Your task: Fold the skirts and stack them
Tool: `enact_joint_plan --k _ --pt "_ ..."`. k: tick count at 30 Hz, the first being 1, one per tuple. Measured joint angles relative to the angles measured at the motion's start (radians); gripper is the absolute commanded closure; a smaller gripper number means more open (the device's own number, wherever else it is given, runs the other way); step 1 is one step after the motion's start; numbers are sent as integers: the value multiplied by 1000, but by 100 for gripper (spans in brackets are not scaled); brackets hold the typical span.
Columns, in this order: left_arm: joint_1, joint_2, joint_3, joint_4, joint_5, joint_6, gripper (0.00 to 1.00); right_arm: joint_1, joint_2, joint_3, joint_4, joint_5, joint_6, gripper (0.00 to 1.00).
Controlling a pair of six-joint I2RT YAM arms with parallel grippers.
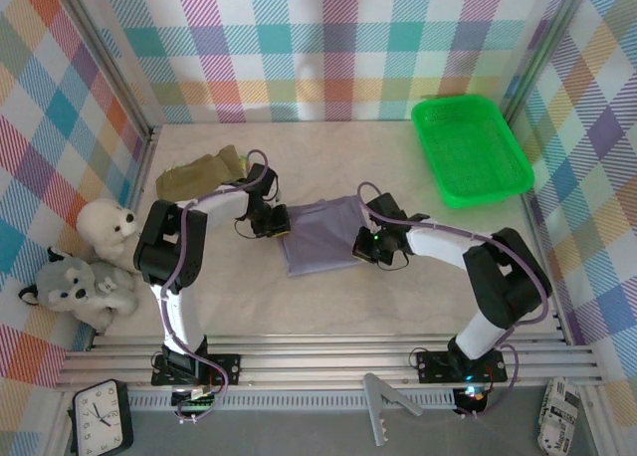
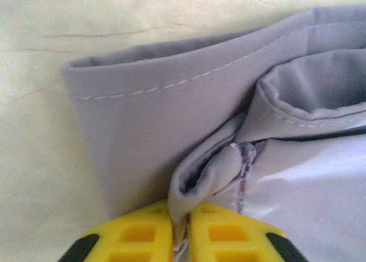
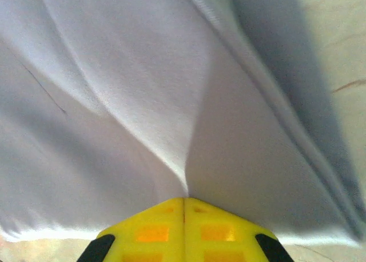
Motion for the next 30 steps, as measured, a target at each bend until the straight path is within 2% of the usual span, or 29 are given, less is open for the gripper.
enact_joint_plan --k 4,9,13,17,20,23,30 --pt "1 -31 12 -88 -77 -15 68 -14 -19 16 42 18 25 95" --pt "-5 -164 12 -171 -149 -74 66 -15 -19 77 46 27 13 93" --pt "-34 -228 13 -159 -106 -138 67 -15 -11 114 58 31 3 93" --pt "-113 -216 12 -76 2 -249 71 -15 9 128 86 41 7 92" --pt "-172 -183 12 -17 39 -321 71 -16 34 129 105 44 21 89" --pt "-204 -131 3 12 47 -373 71 -16 64 132 119 42 31 85" --pt "-202 -50 -71 17 9 -409 71 -16 185 234 144 13 39 81"
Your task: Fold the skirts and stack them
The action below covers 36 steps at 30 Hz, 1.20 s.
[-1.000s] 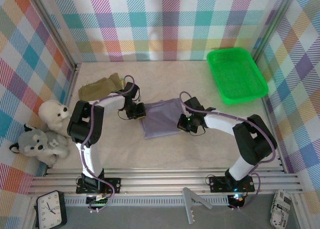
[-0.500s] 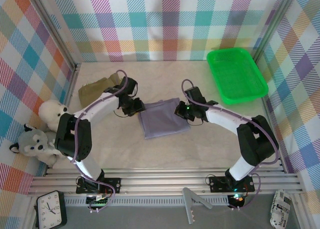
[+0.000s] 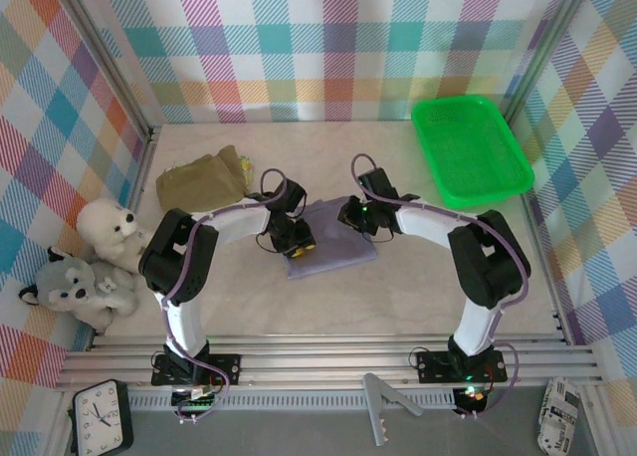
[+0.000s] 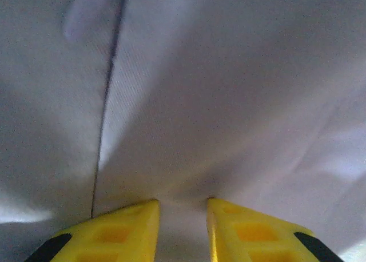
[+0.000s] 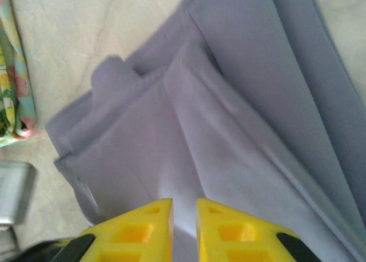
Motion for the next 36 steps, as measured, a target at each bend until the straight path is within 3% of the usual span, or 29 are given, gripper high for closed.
enact_joint_plan --k 7,12,16,20,27,36 --pt "3 -2 2 2 -3 34 68 -19 154 80 0 -25 54 77" --pt "6 0 50 -50 0 106 57 -26 137 49 30 -32 96 73" --pt "13 0 112 -86 -5 134 57 -26 113 27 38 -31 99 71" --pt "24 -22 134 -109 -79 128 41 -26 110 27 38 -31 100 71" --pt "123 -108 -5 -100 -119 119 41 -26 110 21 41 -42 112 71" --pt "154 -89 -79 19 21 174 41 -26 110 14 47 -46 112 71"
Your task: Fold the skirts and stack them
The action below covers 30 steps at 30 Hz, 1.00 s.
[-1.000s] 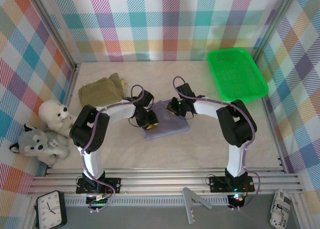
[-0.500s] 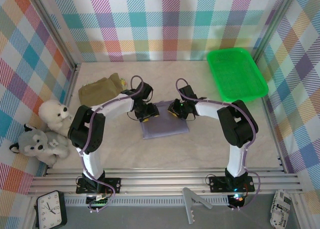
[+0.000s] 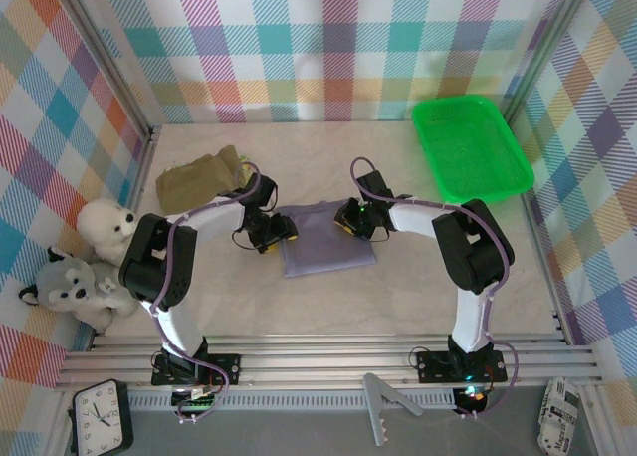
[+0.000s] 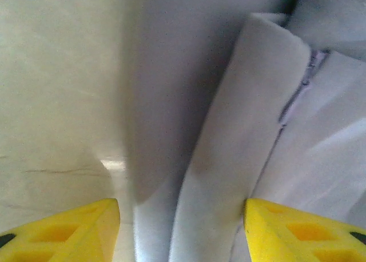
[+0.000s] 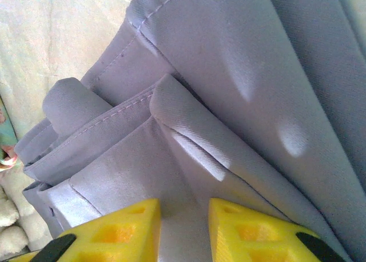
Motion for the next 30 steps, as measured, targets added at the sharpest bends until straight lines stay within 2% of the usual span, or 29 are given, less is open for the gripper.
enact_joint_plan --k 4,15,19,27,30 --pt "0 10 -11 52 39 0 43 0 0 -1 0 -2 3 71" --pt "0 27 -12 61 21 -5 43 0 0 -1 0 -2 3 71" --pt "-5 29 -13 74 44 -4 44 0 0 -2 0 -2 3 71" --pt "-28 50 -13 92 31 -2 67 0 0 -5 3 -3 3 71" --pt "-28 55 -13 91 24 -4 81 0 0 -8 9 -6 3 71"
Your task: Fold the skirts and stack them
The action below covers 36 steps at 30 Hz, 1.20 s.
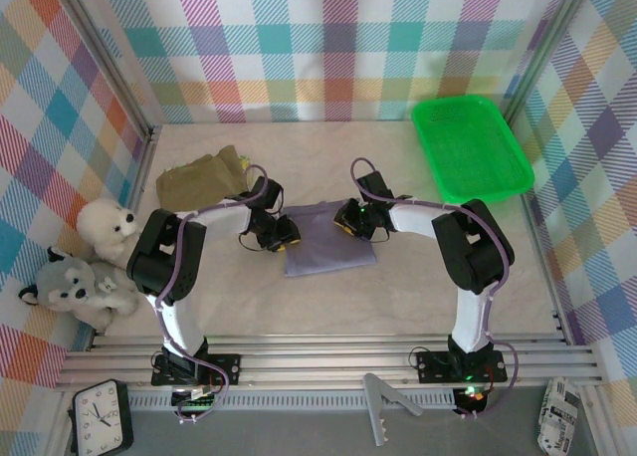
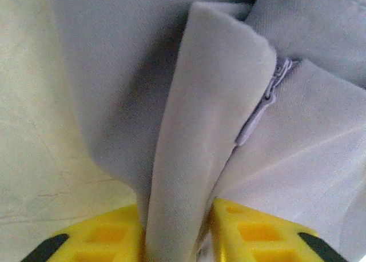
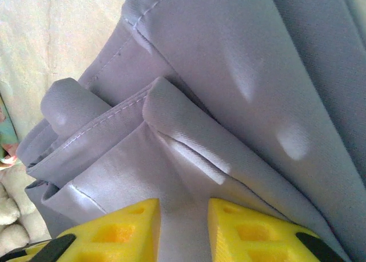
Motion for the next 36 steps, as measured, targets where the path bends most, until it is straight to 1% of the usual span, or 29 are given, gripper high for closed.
enact_joint_plan --k 3,5,8,10,11,12,13,19,22,26,32,36 --pt "0 4 1 0 -2 3 94 0 0 -3 8 -3 1 71" --pt "0 4 7 -7 -4 3 100 0 0 -4 12 -7 3 69" --pt "0 4 15 -17 -18 13 100 0 -2 -12 31 -16 9 61" --pt "-5 4 27 -37 -44 24 100 0 -15 -27 52 -22 13 48" --pt "-7 4 36 -51 -63 32 100 0 -28 -38 60 -23 12 36" --pt "-12 4 45 -68 -81 40 100 0 -47 -48 60 -19 9 17" --pt "-14 5 52 -82 -97 49 100 0 -65 -56 59 -14 3 0" --pt "-27 33 141 -205 -225 105 100 -23 -236 -70 16 93 -31 1" --pt "-48 63 231 -287 -335 133 100 -42 -312 -69 -11 142 -54 1" --pt "-93 122 425 -434 -541 175 100 -63 -354 -70 -54 185 -75 1" --pt "-109 201 713 -656 -861 257 100 -78 -357 -82 -100 208 -85 1" --pt "-100 230 881 -770 -991 340 100 -78 -357 -89 -111 208 -85 1"
